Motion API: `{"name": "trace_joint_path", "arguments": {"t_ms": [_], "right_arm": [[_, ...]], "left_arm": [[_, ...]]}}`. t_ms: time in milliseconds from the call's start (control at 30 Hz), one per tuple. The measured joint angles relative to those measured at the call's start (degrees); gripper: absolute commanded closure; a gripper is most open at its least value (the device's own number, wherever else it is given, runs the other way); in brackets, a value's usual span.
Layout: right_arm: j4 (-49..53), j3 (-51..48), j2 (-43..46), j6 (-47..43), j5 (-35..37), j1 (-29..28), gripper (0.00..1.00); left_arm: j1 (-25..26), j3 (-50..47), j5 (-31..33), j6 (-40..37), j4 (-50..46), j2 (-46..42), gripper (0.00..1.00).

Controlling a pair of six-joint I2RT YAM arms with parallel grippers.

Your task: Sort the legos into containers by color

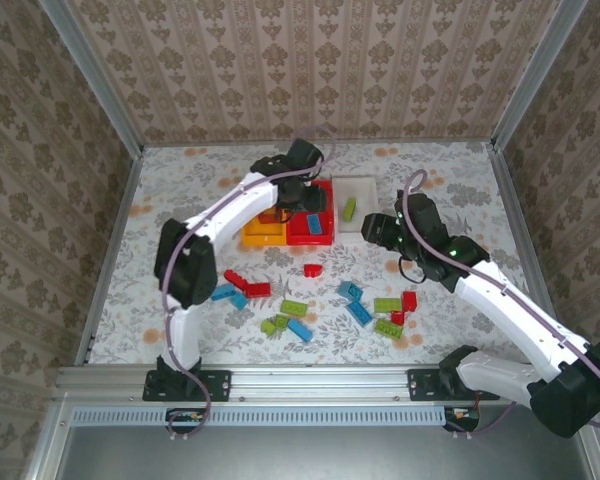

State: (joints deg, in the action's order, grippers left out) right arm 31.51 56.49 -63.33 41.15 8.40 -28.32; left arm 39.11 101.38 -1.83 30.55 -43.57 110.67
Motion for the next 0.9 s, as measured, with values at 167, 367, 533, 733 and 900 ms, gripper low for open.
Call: {"name": "trace_joint_path", "arguments": {"t_ms": [167, 367, 533, 733, 900], "right_arm": [[8.35, 0.52, -2.34, 5.77, 0.33, -0.90, 0.32], [10.05, 0.74, -3.41, 6.19, 0.24, -2.89, 0.29], [6.71, 0.76, -5.03, 2.27, -3.54, -6.58, 0.24], [-1.11, -0.04, -5.79, -4.68, -8.09, -11.39, 0.22], [-8.81, -4.28, -4.46, -11.69, -11.28, -11.76, 0.21]], "left_arm": [[1.03, -10.64, -2.36, -3.26, 4.46, -13.03, 0.39], [1.73, -21.14, -4.17, -5.16, 4.83, -20.96, 0.34], [2.03, -29.05, -4.98, -2.64, 4.22, -21.79, 0.32], [2.45, -30.95, -6.25, 11.85, 3.10, -18.71, 0.29], [2.45, -27.50, -8.68, 28.09, 2.01, -12.31, 0.28]]}}
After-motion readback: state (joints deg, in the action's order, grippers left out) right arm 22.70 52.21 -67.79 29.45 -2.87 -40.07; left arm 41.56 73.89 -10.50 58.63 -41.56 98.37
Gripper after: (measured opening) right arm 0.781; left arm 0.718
